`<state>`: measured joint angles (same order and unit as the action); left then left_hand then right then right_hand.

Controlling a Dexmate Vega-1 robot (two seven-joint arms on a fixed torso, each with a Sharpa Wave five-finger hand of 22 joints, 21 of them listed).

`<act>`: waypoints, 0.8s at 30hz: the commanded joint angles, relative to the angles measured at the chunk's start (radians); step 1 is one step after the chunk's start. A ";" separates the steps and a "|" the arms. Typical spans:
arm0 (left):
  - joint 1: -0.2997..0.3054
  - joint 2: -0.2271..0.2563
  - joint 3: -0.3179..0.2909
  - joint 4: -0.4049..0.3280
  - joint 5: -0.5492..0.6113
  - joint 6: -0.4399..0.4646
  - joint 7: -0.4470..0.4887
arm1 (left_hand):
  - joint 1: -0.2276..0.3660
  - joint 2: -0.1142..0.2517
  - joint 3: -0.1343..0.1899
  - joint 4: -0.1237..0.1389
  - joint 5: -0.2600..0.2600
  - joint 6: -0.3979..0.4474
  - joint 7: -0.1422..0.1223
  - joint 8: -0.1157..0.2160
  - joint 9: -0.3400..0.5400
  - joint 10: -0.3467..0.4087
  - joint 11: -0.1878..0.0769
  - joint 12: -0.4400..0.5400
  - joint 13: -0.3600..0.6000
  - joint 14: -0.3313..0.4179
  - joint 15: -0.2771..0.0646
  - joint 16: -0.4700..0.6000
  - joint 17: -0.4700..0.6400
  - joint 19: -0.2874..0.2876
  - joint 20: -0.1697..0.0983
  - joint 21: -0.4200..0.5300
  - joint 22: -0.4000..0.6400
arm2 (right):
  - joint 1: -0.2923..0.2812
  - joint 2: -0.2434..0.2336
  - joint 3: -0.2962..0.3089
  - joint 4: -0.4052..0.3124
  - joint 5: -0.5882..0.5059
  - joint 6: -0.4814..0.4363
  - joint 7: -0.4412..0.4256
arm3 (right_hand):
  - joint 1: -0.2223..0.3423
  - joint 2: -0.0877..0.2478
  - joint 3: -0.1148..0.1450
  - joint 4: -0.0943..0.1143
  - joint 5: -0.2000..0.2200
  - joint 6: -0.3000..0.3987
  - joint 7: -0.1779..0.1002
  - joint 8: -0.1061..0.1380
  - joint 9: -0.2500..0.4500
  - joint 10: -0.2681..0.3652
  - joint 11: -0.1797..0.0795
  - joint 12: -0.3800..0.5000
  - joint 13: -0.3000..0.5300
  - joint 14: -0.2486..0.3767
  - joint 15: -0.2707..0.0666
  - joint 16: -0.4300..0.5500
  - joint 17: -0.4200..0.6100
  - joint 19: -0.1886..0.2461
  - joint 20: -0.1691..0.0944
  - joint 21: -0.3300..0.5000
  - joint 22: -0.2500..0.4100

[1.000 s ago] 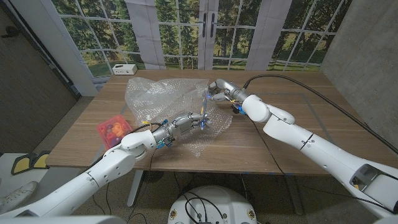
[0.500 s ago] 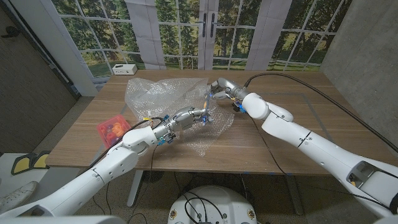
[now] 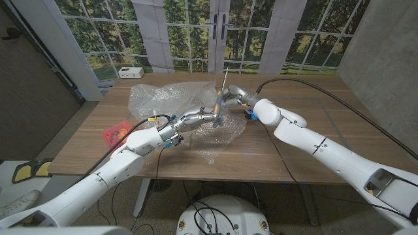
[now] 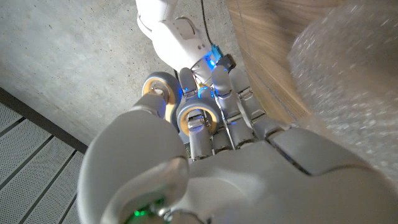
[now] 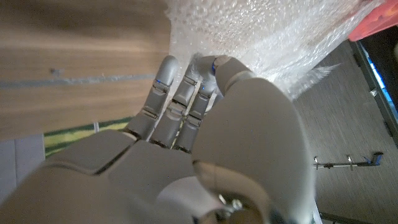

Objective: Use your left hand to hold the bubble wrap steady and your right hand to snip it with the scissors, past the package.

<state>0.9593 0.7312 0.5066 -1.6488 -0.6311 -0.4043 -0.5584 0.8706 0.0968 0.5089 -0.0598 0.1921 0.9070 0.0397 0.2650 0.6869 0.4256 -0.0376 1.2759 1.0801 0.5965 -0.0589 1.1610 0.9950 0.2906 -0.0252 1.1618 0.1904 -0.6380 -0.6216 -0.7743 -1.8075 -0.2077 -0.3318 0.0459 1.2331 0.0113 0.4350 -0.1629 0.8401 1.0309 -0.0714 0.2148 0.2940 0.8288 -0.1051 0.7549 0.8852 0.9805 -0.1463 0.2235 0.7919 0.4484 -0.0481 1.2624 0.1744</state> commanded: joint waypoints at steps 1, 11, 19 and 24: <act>0.011 0.017 0.006 -0.017 0.030 -0.018 0.033 | 0.084 0.097 0.014 0.016 -0.002 -0.003 -0.004 0.003 0.018 0.113 -0.107 0.000 0.000 0.002 -0.135 -0.003 0.004 -0.009 -0.002 0.004 0.000 | -0.007 -0.012 -0.003 -0.020 0.011 -0.017 -0.009 | 0.005 -0.005 0.004 0.000 0.007 0.008 0.003 0.000 0.003 0.005 -0.004 0.008 0.004 0.012 -0.093 0.002 0.003 0.008 -0.061 0.005 0.003; 0.053 0.001 -0.007 -0.019 -0.039 -0.011 0.061 | 0.079 0.094 0.008 0.015 -0.010 0.024 -0.010 -0.015 0.020 0.118 -0.132 -0.003 -0.006 0.014 -0.139 -0.006 -0.004 -0.005 -0.002 0.014 0.000 | -0.013 -0.019 -0.002 -0.034 0.009 -0.028 -0.020 | 0.004 -0.006 0.004 0.000 0.009 0.008 0.000 -0.004 0.006 0.006 -0.004 0.005 0.003 0.013 -0.093 0.001 0.003 0.009 -0.060 0.008 0.003; 0.089 0.015 -0.033 -0.042 -0.073 0.008 0.095 | 0.072 0.093 0.009 0.013 -0.014 0.025 -0.006 -0.052 -0.012 0.117 -0.134 -0.025 -0.039 0.013 -0.142 -0.025 -0.027 -0.005 0.000 0.019 -0.001 | -0.019 -0.017 0.007 -0.034 0.019 -0.032 -0.037 | 0.004 -0.006 0.004 0.001 0.009 0.004 -0.001 -0.006 0.012 0.003 -0.007 0.003 0.005 0.013 -0.093 -0.001 0.001 0.008 -0.058 0.009 0.002; 0.096 0.020 -0.039 -0.048 -0.075 0.008 0.098 | 0.070 0.092 0.008 0.009 -0.015 0.031 -0.003 -0.061 -0.024 0.123 -0.132 -0.025 -0.044 0.020 -0.140 -0.024 -0.031 -0.007 0.000 0.021 -0.002 | -0.024 -0.014 0.015 -0.037 0.026 -0.019 -0.053 | 0.002 -0.005 0.004 0.002 0.009 0.000 -0.002 -0.008 0.016 0.002 -0.008 0.002 0.006 0.010 -0.092 -0.004 0.000 0.007 -0.057 0.009 0.002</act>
<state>1.0260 0.7410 0.4871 -1.6806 -0.6804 -0.4078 -0.4823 0.8622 0.1052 0.5059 -0.0547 0.1766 0.9289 0.0358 0.2069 0.6649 0.4208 -0.0432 1.2500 1.0355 0.6028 -0.0541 1.1383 0.9631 0.2853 -0.0305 1.1762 0.1859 -0.6530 -0.6382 -0.7726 -1.8389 -0.1946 -0.3602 0.0185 1.2332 0.0113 0.4349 -0.1630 0.8401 1.0307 -0.0715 0.2090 0.3046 0.8285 -0.1053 0.7586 0.8867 0.9860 -0.1519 0.2205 0.7908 0.4484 -0.0481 1.2624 0.1743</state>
